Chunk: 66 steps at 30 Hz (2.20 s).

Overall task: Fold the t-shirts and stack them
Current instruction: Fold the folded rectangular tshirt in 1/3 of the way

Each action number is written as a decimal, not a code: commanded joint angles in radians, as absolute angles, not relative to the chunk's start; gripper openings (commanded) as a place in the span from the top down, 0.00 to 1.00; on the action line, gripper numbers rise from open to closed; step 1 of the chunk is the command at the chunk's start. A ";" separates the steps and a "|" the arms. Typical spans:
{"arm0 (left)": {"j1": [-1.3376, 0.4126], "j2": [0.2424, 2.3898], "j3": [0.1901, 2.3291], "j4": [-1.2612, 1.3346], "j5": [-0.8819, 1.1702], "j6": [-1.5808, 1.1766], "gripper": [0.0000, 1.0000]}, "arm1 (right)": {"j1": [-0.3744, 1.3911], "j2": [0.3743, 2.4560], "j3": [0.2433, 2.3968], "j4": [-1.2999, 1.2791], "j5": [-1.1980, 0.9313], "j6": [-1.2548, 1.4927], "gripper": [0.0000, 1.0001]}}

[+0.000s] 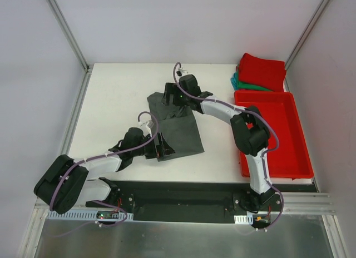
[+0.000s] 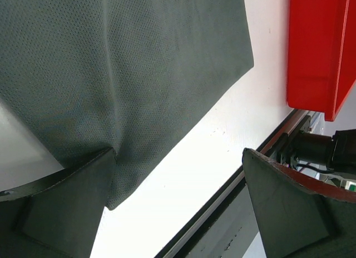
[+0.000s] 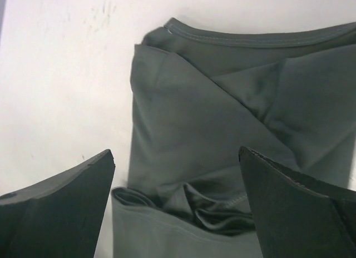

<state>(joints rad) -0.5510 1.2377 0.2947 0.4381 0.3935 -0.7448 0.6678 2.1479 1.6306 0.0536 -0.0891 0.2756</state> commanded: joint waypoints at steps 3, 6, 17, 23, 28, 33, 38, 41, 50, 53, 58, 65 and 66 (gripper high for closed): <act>-0.563 1.207 0.245 0.224 0.373 -0.727 0.01 | 0.644 2.020 1.611 -0.020 -0.122 0.074 0.04; -0.563 1.189 0.244 0.198 0.351 -0.727 0.01 | 0.627 2.071 1.664 -0.031 -0.204 0.060 0.04; -0.563 1.137 0.209 0.146 0.373 -0.732 0.01 | 0.640 2.147 1.800 -0.217 -0.088 -0.122 0.01; -0.563 1.144 0.192 0.133 0.380 -0.741 0.01 | 0.698 2.259 1.934 -0.371 0.067 -0.258 0.12; -0.563 1.141 0.198 0.130 0.387 -0.738 0.01 | 0.696 2.364 2.041 -0.457 0.138 -0.247 0.21; -0.563 1.137 0.199 0.123 0.385 -0.736 0.01 | 0.696 2.422 2.117 -0.532 0.167 -0.242 0.30; -0.563 1.131 0.199 0.118 0.379 -0.739 0.01 | 0.692 2.411 2.111 -0.537 0.143 -0.203 0.64; -0.563 1.121 0.199 0.110 0.376 -0.738 0.01 | 0.692 2.396 2.099 -0.512 0.127 -0.195 0.87; -0.563 1.091 0.198 0.092 0.356 -0.739 0.01 | 0.690 2.349 2.071 -0.436 0.138 -0.169 1.00; -0.563 1.092 0.199 0.092 0.356 -0.736 0.01 | 0.693 2.318 2.042 -0.370 0.087 -0.152 1.00; -0.563 1.100 0.201 0.092 0.354 -0.732 0.01 | 0.706 2.260 1.954 -0.275 0.091 -0.132 1.00; -0.563 1.112 0.204 0.092 0.353 -0.732 0.01 | 0.716 2.250 1.925 -0.210 0.069 -0.132 1.00; -0.563 1.114 0.206 0.092 0.351 -0.732 0.01 | 0.718 2.255 1.928 -0.206 0.063 -0.127 1.00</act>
